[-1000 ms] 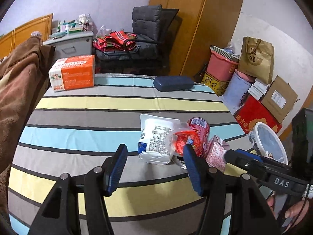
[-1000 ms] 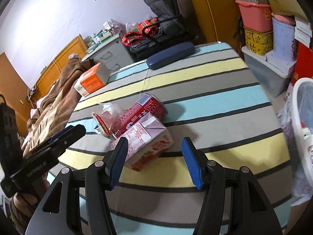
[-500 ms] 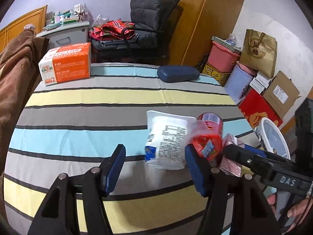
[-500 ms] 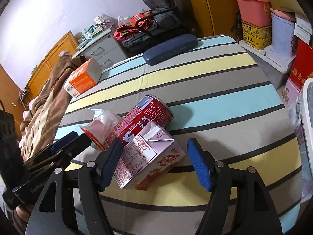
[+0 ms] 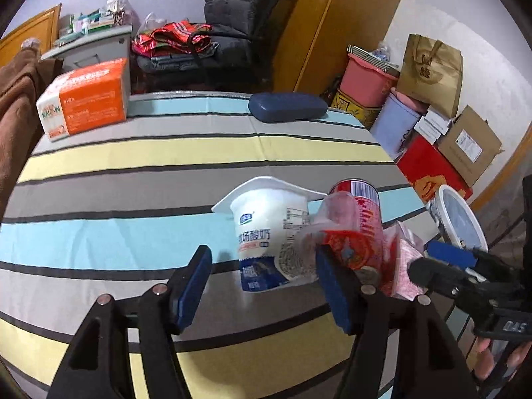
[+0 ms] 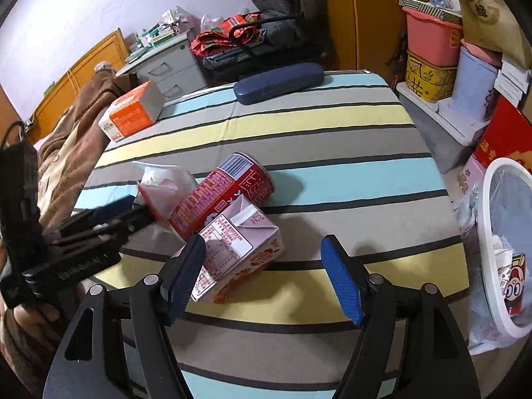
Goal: Collect trash
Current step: 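Grasp the white yogurt cup with the left tool while the right tool grasps the pink juice carton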
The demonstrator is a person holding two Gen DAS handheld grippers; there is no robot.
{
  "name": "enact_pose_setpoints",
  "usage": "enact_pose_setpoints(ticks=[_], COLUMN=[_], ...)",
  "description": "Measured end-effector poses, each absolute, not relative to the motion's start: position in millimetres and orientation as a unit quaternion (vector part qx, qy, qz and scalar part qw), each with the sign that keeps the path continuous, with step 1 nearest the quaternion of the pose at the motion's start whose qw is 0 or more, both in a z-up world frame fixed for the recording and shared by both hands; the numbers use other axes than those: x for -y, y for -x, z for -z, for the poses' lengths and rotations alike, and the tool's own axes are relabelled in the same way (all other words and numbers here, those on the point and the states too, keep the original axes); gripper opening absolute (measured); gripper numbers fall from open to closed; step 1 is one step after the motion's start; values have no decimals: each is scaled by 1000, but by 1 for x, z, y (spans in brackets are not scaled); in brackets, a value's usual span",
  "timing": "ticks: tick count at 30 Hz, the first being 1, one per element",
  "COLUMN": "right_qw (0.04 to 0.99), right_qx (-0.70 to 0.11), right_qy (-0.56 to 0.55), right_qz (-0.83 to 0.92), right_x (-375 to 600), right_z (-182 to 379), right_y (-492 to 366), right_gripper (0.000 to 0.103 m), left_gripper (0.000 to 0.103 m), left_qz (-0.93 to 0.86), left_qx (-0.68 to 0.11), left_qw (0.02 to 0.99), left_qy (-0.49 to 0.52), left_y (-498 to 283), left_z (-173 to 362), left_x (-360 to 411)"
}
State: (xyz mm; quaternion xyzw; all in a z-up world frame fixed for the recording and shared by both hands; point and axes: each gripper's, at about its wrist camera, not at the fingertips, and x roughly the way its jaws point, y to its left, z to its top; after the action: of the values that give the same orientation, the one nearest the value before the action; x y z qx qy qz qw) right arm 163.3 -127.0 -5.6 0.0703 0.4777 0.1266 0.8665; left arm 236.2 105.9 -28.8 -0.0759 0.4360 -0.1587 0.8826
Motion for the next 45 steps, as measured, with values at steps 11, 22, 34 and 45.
enact_pose_setpoints(ticks=[11, 22, 34, 45], right_qw=[856, 872, 865, 880], right_qx=[-491, -479, -485, -454], right_qy=[-82, -16, -72, -79], right_qz=[-141, -95, -112, -115], right_x=[121, 130, 129, 136], right_z=[12, 2, 23, 19], right_y=[-167, -153, -159, -154], right_gripper=[73, 73, 73, 47], left_gripper=[67, 69, 69, 50], left_qz=[135, 132, 154, 166], left_qx=[-453, -410, -442, -447], left_qw=[876, 900, 882, 878], left_qy=[94, 68, 55, 46], left_y=[-242, -237, -260, -268], left_z=[41, 12, 28, 34], left_x=[-122, -125, -110, -100])
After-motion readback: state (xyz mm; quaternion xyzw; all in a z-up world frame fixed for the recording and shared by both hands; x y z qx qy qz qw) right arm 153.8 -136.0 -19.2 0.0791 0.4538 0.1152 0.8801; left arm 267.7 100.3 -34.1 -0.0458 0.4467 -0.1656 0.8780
